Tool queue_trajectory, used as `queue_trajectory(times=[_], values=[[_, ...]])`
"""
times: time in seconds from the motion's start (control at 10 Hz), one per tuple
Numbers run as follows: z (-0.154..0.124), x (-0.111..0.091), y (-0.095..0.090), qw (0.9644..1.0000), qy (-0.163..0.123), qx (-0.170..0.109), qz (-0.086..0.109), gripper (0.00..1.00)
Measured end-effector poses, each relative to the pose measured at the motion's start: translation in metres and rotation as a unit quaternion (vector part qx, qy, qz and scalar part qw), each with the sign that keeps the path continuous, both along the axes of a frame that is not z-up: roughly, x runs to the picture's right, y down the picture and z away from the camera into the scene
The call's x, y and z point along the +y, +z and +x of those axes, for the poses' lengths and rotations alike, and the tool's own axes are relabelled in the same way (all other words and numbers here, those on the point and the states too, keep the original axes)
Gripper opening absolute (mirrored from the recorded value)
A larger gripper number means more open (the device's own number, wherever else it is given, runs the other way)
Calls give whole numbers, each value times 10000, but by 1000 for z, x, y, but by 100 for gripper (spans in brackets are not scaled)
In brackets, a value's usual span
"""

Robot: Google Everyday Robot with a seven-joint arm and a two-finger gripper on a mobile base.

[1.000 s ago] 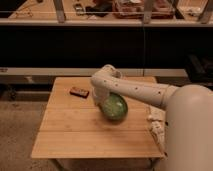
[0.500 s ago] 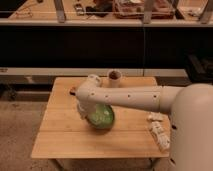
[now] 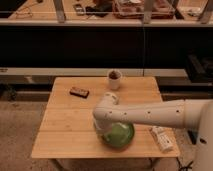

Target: Drag the ceramic bowl in a circle

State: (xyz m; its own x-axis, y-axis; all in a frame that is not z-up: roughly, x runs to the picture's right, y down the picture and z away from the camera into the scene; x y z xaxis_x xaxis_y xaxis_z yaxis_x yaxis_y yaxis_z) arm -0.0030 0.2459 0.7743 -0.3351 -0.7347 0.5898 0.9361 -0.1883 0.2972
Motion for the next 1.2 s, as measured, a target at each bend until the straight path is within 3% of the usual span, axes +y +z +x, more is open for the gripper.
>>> queue_trajectory(times=[0.2, 0.5, 0.7, 0.9, 1.0, 1.2], values=[[45, -2, 16, 9988, 230, 427, -40, 0], [67, -63, 59, 9935, 597, 914, 318, 0], [46, -116, 83, 9904, 673, 1042, 607, 0], [12, -142, 92, 9904, 664, 979, 714, 0], [-18, -150, 89, 9920, 582, 818, 763, 0], [-58, -149, 75, 9947, 395, 506, 802, 0]])
